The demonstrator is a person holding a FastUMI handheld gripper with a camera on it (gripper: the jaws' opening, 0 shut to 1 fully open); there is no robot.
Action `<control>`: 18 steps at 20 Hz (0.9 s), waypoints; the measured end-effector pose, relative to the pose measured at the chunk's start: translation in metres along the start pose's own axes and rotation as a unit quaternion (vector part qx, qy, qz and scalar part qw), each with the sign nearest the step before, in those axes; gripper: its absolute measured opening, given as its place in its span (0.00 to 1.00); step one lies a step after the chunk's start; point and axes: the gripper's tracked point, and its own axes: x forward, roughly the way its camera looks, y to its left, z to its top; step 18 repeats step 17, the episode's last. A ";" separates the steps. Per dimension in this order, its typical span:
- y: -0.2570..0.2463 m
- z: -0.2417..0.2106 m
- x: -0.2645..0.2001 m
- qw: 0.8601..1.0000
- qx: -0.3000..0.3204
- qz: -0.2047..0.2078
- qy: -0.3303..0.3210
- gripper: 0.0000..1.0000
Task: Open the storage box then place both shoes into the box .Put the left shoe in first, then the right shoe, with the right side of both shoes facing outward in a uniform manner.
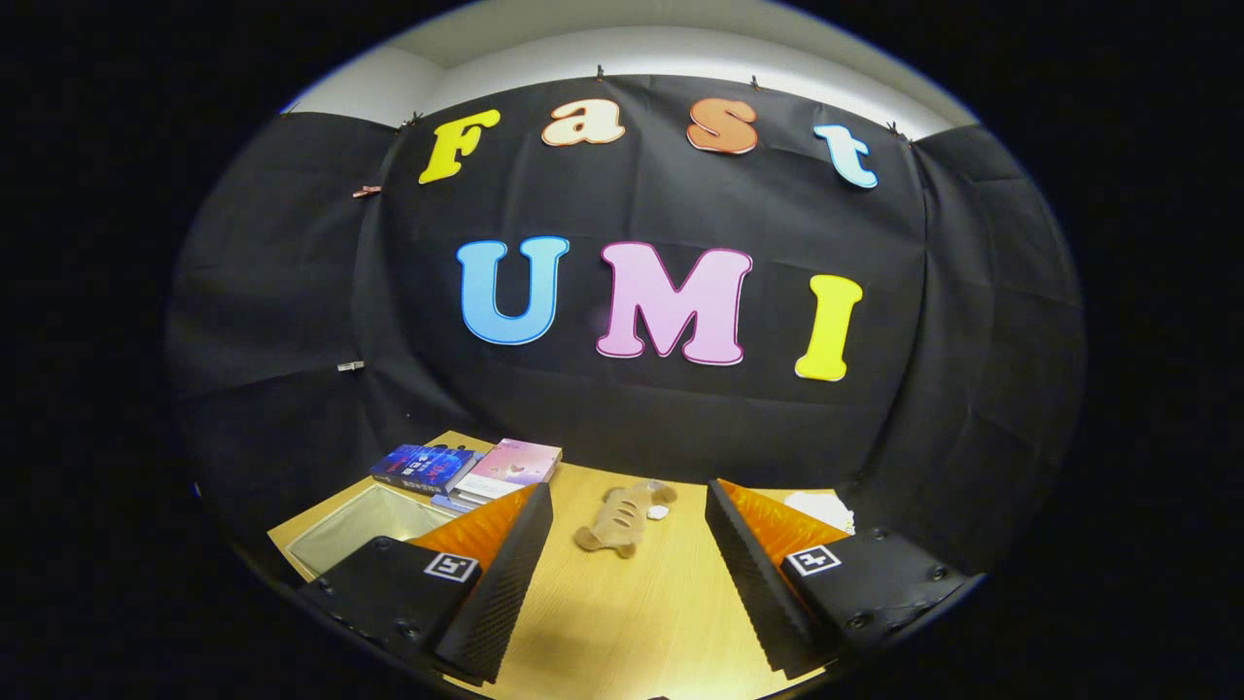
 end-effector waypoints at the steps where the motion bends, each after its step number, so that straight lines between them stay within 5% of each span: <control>1: 0.001 -0.001 -0.004 1.000 -0.009 -0.001 -0.006 0.98; 18: 0.034 -0.016 -0.027 0.999 -0.035 0.005 -0.021 0.98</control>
